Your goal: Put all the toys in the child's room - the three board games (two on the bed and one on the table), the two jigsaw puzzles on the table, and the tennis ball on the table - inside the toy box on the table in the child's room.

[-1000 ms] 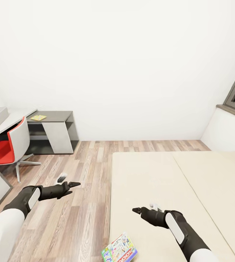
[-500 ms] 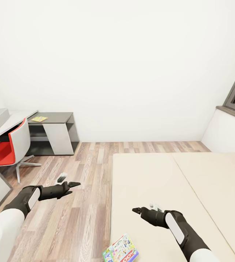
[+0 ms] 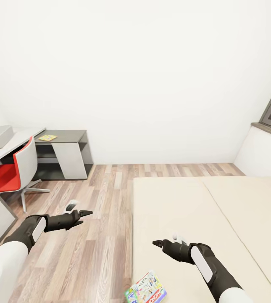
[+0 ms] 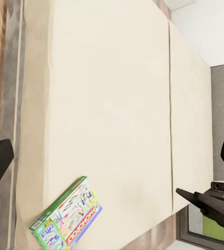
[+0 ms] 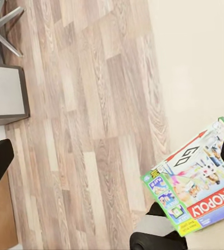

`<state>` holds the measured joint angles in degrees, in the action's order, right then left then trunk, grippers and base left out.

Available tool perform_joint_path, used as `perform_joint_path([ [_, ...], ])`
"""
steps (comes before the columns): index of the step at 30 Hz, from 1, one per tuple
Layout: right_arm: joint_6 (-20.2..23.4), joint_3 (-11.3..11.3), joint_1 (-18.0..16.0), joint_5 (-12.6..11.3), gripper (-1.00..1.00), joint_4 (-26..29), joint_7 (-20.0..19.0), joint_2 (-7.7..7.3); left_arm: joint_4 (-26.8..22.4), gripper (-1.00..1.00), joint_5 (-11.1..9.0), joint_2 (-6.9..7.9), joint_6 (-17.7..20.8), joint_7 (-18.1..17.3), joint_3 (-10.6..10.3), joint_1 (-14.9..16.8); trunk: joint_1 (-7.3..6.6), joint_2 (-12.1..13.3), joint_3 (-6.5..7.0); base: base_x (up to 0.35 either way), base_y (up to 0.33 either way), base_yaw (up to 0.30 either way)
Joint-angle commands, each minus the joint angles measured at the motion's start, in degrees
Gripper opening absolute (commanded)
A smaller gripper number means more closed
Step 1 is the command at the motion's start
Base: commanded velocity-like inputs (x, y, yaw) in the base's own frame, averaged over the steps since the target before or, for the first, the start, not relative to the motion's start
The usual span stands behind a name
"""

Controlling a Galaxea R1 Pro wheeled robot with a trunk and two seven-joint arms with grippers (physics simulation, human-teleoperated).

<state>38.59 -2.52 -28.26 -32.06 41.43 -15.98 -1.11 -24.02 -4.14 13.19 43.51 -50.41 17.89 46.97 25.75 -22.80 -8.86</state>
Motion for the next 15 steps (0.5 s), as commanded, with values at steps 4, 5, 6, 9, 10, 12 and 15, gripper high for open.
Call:
perform_joint_path([
  [4, 0.2, -0.1, 0.0, 0.1, 1.0, 0.1, -0.1, -0.05, 0.0, 1.0, -0.2, 0.0, 0.4, 0.0, 0.1, 0.1, 0.03, -0.1, -0.12, 0.0, 0.182, 0.0],
  [5, 0.2, -0.1, 0.0, 0.0, 1.0, 0.1, -0.1, -0.04, 0.0, 1.0, -0.2, 0.0, 0.4, 0.0, 0.1, 0.1, 0.03, -0.1, -0.12, 0.0, 0.186, 0.0],
  [6, 0.2, -0.1, 0.0, 0.1, 1.0, 0.1, -0.1, -0.04, 0.0, 1.0, -0.2, 0.0, 0.4, 0.0, 0.1, 0.1, 0.03, -0.1, -0.12, 0.0, 0.187, 0.0],
  [9, 0.2, -0.1, 0.0, 0.1, 1.0, 0.1, -0.1, -0.05, 0.0, 1.0, -0.2, 0.0, 0.4, 0.0, 0.1, 0.1, 0.03, -0.1, -0.12, 0.0, 0.188, 0.0],
  [10, 0.2, -0.1, 0.0, 0.1, 1.0, 0.1, -0.1, -0.06, 0.0, 1.0, -0.2, 0.0, 0.4, 0.0, 0.1, 0.1, 0.03, -0.1, -0.12, 0.0, 0.188, 0.0],
  [12, 0.2, -0.1, 0.0, 0.1, 1.0, 0.1, -0.1, -0.07, 0.0, 1.0, -0.2, 0.0, 0.4, 0.0, 0.1, 0.1, 0.03, -0.1, -0.12, 0.0, 0.188, 0.0],
  [15, 0.1, -0.1, 0.0, 0.1, 1.0, 0.1, -0.1, -0.08, 0.0, 1.0, -0.2, 0.0, 0.4, 0.0, 0.1, 0.1, 0.03, -0.1, -0.12, 0.0, 0.188, 0.0],
])
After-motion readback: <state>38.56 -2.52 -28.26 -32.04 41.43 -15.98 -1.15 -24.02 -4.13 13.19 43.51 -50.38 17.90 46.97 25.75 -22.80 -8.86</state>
